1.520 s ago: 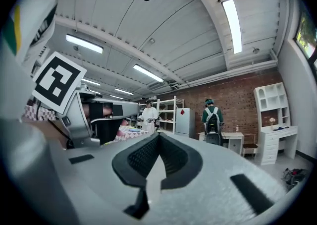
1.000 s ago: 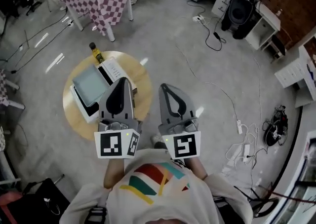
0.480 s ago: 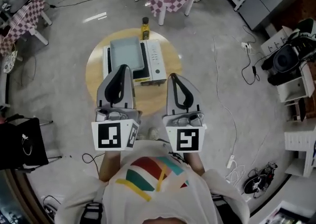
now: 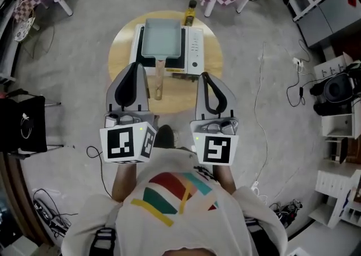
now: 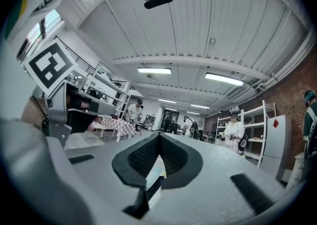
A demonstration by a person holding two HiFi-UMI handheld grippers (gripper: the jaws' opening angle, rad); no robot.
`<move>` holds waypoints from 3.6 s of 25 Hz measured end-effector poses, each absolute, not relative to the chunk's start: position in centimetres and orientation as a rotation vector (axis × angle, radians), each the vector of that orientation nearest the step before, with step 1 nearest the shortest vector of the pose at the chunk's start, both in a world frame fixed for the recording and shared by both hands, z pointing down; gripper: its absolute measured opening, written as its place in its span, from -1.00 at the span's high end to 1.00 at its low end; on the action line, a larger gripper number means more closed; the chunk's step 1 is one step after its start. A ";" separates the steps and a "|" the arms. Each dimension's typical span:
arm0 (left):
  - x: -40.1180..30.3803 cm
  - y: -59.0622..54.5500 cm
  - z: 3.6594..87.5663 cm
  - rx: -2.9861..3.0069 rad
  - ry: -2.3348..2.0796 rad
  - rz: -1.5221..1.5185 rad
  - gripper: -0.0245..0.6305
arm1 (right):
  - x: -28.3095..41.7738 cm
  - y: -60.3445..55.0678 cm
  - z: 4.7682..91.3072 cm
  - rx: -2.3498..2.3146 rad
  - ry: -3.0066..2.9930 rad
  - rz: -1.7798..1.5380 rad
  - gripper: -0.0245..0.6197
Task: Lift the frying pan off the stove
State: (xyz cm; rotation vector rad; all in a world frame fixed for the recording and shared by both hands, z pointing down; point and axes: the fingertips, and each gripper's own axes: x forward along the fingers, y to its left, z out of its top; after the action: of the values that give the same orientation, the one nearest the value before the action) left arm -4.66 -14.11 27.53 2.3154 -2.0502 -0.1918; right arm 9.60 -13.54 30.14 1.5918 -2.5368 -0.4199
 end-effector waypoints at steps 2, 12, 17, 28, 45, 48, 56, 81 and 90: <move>-5.3 -14.0 28.1 2.300 -2.068 -0.182 0.90 | 9.7 -13.4 30.4 1.594 -2.495 -0.461 0.93; -5.7 -16.2 29.1 2.346 -2.007 -0.164 0.90 | 10.1 -14.9 30.4 1.645 -2.467 -0.420 0.93; -5.8 -16.6 27.1 2.381 -1.954 -0.211 0.90 | 9.6 -15.7 29.8 1.683 -2.487 -0.405 0.93; -6.5 -17.6 26.4 2.448 -1.922 -0.215 0.90 | 8.6 -16.8 29.6 1.684 -2.486 -0.407 0.93; -6.7 -20.7 31.7 2.318 -1.341 -0.396 0.12 | 6.7 -17.9 31.7 1.604 -2.491 -0.313 0.93; -6.8 -21.4 34.6 2.205 -1.182 -0.430 0.12 | 6.2 -17.8 32.1 1.577 -2.499 -0.311 0.93; -5.8 -22.8 44.6 1.917 -0.954 -0.382 0.11 | 5.9 -18.3 33.2 1.572 -2.504 -0.231 0.93; 0.8 -21.7 56.1 1.403 -0.191 -0.179 0.43 | 3.6 -17.5 37.0 1.382 -2.549 -0.073 0.93; 3.3 -22.1 55.8 1.368 -0.082 -0.168 0.48 | 5.3 -17.4 38.2 1.474 -2.494 0.061 0.93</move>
State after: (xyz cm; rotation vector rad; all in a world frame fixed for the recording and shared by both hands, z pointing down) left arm 3.27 -22.07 55.82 1.3681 -0.0823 -0.1677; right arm 5.25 -17.43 38.23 1.4744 -2.4942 0.0608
